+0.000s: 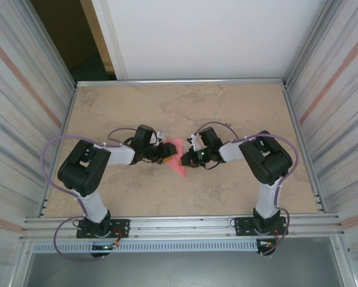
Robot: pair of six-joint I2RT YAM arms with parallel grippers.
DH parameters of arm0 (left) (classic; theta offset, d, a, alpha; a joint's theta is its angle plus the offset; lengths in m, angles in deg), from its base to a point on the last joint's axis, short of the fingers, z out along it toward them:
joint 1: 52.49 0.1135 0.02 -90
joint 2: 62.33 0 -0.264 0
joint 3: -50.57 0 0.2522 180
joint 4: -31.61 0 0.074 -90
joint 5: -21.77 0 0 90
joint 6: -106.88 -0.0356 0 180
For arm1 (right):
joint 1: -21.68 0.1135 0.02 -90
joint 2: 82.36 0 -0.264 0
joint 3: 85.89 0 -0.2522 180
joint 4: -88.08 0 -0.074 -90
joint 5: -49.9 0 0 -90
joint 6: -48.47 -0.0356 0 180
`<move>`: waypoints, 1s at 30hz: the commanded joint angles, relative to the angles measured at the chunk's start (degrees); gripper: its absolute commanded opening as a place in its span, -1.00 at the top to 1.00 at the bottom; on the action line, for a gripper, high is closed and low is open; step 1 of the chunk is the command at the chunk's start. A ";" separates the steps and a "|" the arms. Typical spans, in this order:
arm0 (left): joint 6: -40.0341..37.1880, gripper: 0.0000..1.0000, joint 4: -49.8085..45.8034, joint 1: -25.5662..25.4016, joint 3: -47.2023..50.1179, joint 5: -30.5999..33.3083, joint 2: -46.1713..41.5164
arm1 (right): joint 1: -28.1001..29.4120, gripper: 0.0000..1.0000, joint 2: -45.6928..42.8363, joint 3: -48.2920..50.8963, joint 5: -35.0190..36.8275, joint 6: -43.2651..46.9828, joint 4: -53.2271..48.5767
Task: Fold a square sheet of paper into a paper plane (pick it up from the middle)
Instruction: Fourth fold the wing at the center of the table.
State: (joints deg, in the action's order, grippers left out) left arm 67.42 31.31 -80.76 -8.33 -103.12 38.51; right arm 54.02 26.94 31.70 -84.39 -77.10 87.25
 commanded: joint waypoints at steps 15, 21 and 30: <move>-1.44 0.15 -18.79 -1.29 -8.62 8.66 5.50 | -0.74 0.88 1.27 -1.20 -1.72 -0.73 -0.82; -0.45 0.24 -25.22 -1.29 -10.01 11.38 9.54 | -0.87 0.62 -0.97 -0.80 0.44 -0.89 -2.47; 0.34 0.24 -28.01 -1.35 -10.48 12.55 11.92 | -0.78 0.37 -8.95 3.47 6.60 -1.86 -3.10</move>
State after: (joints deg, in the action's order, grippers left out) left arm 67.29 11.72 -81.77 -21.03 -97.68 45.07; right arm 53.51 21.63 33.73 -81.29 -78.15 85.78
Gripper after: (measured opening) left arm 0.376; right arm 0.302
